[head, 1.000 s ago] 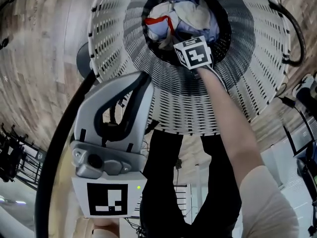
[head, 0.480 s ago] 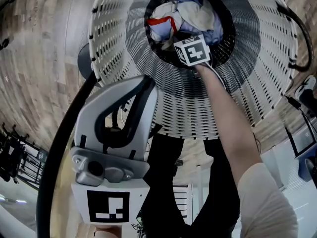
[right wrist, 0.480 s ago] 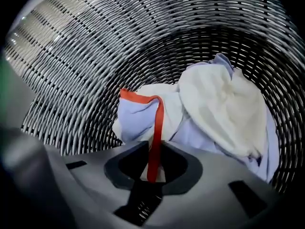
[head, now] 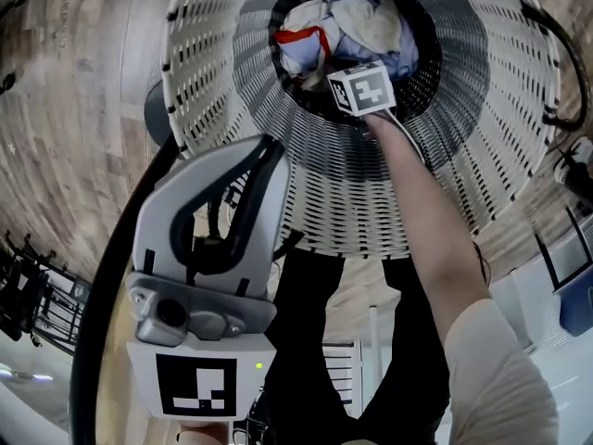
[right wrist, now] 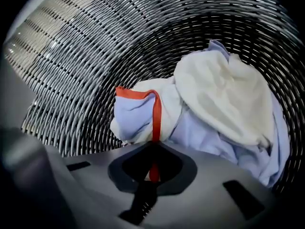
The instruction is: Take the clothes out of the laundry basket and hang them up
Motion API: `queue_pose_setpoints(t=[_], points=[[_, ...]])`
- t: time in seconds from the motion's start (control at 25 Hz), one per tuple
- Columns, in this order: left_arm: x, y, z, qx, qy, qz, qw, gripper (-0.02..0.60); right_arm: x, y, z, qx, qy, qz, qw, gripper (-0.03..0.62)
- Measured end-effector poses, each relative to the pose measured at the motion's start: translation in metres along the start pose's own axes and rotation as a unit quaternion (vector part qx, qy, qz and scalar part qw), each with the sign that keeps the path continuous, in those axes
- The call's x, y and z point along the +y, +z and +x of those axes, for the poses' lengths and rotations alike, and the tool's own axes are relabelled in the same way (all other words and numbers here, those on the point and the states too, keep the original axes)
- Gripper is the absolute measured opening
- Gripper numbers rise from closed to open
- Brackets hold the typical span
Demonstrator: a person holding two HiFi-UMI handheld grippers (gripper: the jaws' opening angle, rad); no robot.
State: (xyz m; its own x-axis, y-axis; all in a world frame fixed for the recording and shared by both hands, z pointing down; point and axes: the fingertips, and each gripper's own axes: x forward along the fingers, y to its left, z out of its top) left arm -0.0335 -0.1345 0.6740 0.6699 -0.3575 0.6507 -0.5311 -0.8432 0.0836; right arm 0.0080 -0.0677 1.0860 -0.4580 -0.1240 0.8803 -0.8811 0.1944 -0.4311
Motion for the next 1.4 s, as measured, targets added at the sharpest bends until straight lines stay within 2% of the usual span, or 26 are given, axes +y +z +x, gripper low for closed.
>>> queue_pose_setpoints(t=[0.24, 0.68, 1.04, 1.4], points=[[0.001, 0.001, 0.000, 0.004, 0.001, 0.005, 1.0000, 0.028, 0.006, 0.004, -0.008, 0.004, 0.000, -0.011, 1.000, 0.012], [-0.006, 0.020, -0.017, 0.019, 0.007, 0.017, 0.9997, 0.028, 0.026, 0.015, -0.063, -0.003, 0.015, -0.052, 0.999, 0.008], [-0.016, 0.042, -0.039, 0.020, 0.006, 0.017, 0.9996, 0.028, 0.059, 0.019, -0.131, 0.006, 0.010, -0.134, 0.991, 0.006], [-0.030, 0.059, -0.061, 0.021, 0.021, 0.005, 0.9995, 0.028, 0.095, 0.026, -0.204, -0.004, 0.015, -0.179, 0.984, 0.005]])
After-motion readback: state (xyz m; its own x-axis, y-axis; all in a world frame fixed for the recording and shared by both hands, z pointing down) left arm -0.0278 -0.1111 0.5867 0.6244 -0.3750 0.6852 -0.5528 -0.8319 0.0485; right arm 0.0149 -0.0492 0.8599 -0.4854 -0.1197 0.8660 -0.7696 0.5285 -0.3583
